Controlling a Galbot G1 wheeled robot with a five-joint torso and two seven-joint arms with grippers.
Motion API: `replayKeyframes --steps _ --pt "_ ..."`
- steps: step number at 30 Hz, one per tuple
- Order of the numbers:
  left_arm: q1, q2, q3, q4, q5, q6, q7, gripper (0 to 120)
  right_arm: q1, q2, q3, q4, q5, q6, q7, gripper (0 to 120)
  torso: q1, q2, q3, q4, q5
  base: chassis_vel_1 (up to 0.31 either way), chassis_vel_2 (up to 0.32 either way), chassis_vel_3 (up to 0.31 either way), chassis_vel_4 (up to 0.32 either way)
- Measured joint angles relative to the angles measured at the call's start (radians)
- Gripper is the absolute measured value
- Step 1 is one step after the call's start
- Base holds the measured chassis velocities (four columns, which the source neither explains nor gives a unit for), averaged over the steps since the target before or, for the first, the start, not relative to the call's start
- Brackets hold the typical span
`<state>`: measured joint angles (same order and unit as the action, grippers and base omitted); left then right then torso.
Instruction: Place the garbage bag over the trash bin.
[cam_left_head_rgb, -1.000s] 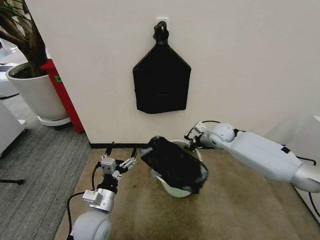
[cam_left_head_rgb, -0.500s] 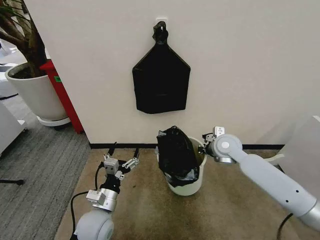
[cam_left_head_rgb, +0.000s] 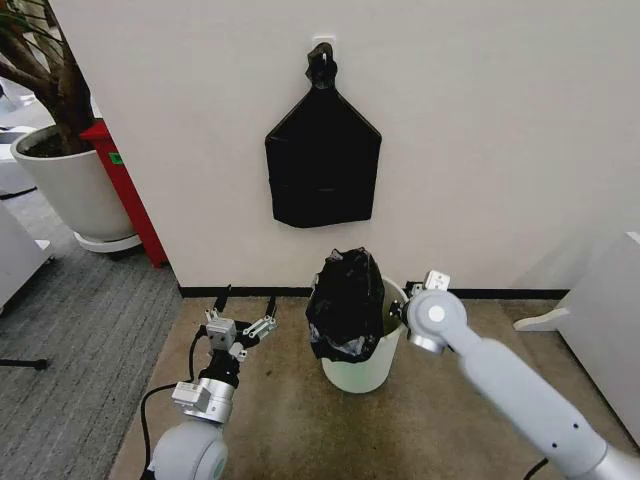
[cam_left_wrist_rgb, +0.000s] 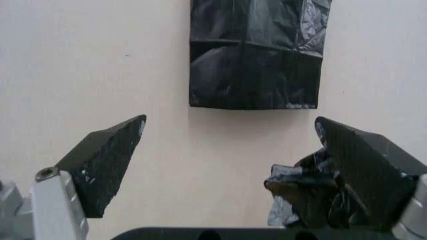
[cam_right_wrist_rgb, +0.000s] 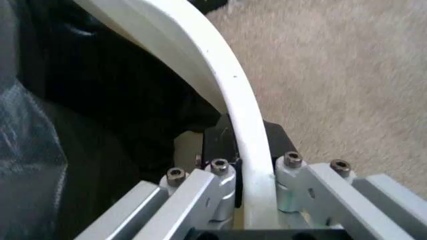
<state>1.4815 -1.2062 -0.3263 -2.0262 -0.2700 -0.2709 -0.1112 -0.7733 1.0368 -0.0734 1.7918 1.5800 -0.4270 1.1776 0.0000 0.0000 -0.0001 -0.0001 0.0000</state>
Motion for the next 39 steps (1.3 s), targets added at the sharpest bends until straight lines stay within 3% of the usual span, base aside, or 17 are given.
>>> replayKeyframes --steps 11,31,39 --pt "0.026 -0.006 -0.001 -0.008 0.016 0.002 0.0 100 -0.066 0.022 0.029 -0.036 -0.087 -0.021 -0.107 1 0.0 0.0 0.0 -0.0002 -0.0003 0.0 0.0 0.0 0.0" --pt "0.036 -0.009 0.007 -0.013 0.02 0.017 -0.017 100 -0.036 -0.019 0.061 0.079 -0.068 -0.025 -0.081 71 0.0 0.0 0.0 0.0004 0.0 0.0 0.0 0.0 0.0" --pt "-0.057 0.114 0.074 -0.033 -0.214 0.205 -0.118 100 -0.142 -0.054 0.143 0.211 -0.227 -0.04 -0.193 98 0.0 0.0 0.0 -0.0002 -0.0003 0.0 0.0 0.0 0.0"
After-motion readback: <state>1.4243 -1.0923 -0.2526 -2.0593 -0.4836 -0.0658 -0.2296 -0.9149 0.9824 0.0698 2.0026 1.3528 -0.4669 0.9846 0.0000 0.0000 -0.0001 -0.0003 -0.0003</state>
